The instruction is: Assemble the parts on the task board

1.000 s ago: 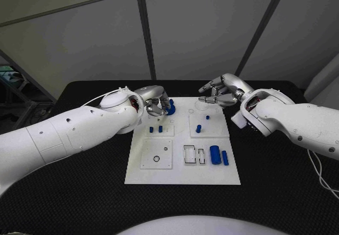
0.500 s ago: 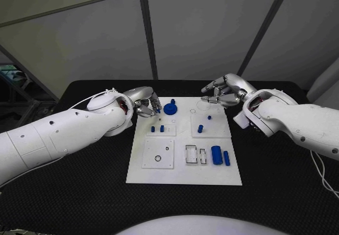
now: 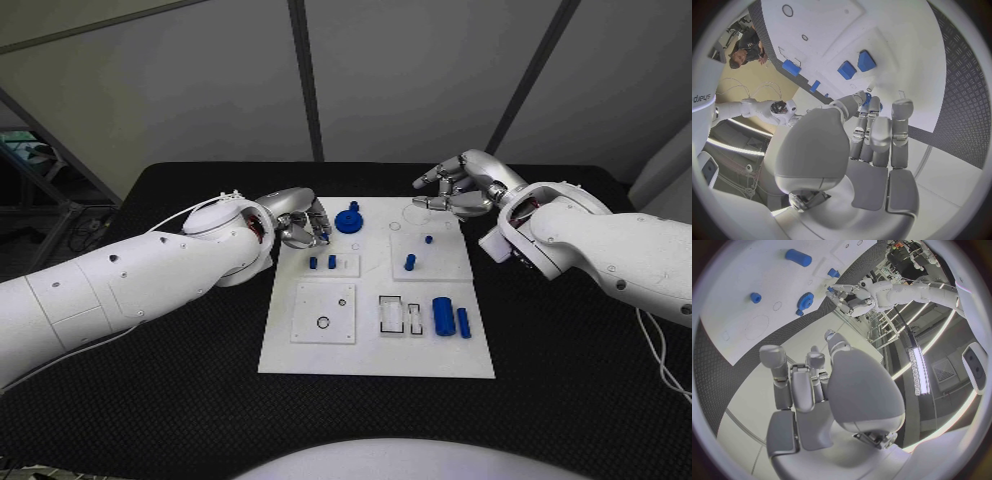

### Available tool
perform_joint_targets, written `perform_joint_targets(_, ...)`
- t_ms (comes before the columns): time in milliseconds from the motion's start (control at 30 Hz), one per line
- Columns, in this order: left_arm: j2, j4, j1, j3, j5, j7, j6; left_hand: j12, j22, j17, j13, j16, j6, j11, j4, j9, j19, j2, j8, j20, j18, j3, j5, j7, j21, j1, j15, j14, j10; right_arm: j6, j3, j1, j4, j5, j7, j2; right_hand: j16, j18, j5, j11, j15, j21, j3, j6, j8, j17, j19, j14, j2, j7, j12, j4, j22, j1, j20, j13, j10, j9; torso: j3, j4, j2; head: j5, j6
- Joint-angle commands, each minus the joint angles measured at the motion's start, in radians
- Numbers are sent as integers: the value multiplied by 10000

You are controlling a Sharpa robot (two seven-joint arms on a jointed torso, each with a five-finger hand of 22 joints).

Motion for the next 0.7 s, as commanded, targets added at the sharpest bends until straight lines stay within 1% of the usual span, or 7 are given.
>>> perform_joint_targets(33, 42, -53, -3, 11, 26, 85, 129, -68, -5, -11, 8, 45, 70, -20, -61, -15, 42, -25, -50, 0, -480, 20, -69, 4, 24, -44, 16, 65, 67, 22, 6, 11, 6, -32, 45, 12, -36, 80, 30, -22, -89, -40, 40, 76, 46, 298, -49, 498, 30, 9, 7, -3, -16, -45, -12, -8, 20, 7, 4, -4, 6, -4, -4)
perform_joint_targets(133, 72, -133, -13, 11, -10, 71, 159, -73, -13, -22, 8, 41, 71, -20, -65, -15, 34, -28, -54, 0, -476, 22, -69, 5, 12, -44, 17, 61, 70, 22, 6, 11, 7, -37, 45, 13, -36, 80, 30, -22, -89, -40, 40, 76, 46, 298, -49, 498, 30, 9, 7, -3, -16, -45, -12, -8, 20, 7, 7, -16, 5, 7, 8)
perform_joint_targets(300, 125, -235, -19, 11, -118, 77, 197, -85, -43, -139, 9, 1, 69, -17, -73, -16, 5, -38, -64, 0, -464, 21, -69, 9, -36, -48, 19, 25, 73, 20, 6, 11, 6, -42, 44, 12, -36, 80, 30, -22, -89, -40, 40, 76, 46, 298, -49, 498, 30, 9, 7, -3, -16, -45, -12, -8, 20, 7, 5, -6, 2, -18, 2)
perform_joint_targets(467, 212, -327, -20, 12, -224, 74, 272, -90, -44, -143, 10, -1, 71, -17, -76, -16, 1, -37, -68, 1, -464, 24, -69, 9, -40, -48, 20, 21, 78, 18, 6, 11, 6, -44, 67, 29, -36, 80, 30, -22, -89, -40, 40, 76, 46, 298, -49, 498, 30, 9, 7, -3, -16, -45, -12, -8, 20, 7, 6, -10, 7, 6, 1)
perform_joint_targets(500, 232, -354, -20, 12, -249, 72, 304, -90, -44, -143, 10, -1, 71, -17, -76, -16, 1, -37, -68, 1, -464, 24, -69, 9, -40, -48, 20, 21, 78, 18, 6, 11, 7, -45, 73, 32, -36, 80, 30, -22, -89, -40, 40, 76, 46, 298, -49, 498, 30, 9, 7, -3, -16, -45, -12, -8, 20, 7, 6, -11, 8, 20, -1)
perform_joint_targets(700, 307, -424, -19, 13, -302, 96, 416, -106, -35, -161, 14, -9, 87, -19, -90, -14, -4, -40, -78, 5, -465, 29, -71, 3, -41, -50, 20, 7, 100, 32, 6, 10, 9, -45, 78, 34, -36, 80, 30, -22, -89, -40, 40, 76, 46, 298, -49, 498, 30, 9, 7, -3, -16, -45, -12, -8, 20, 7, 8, -13, 8, 10, -28)
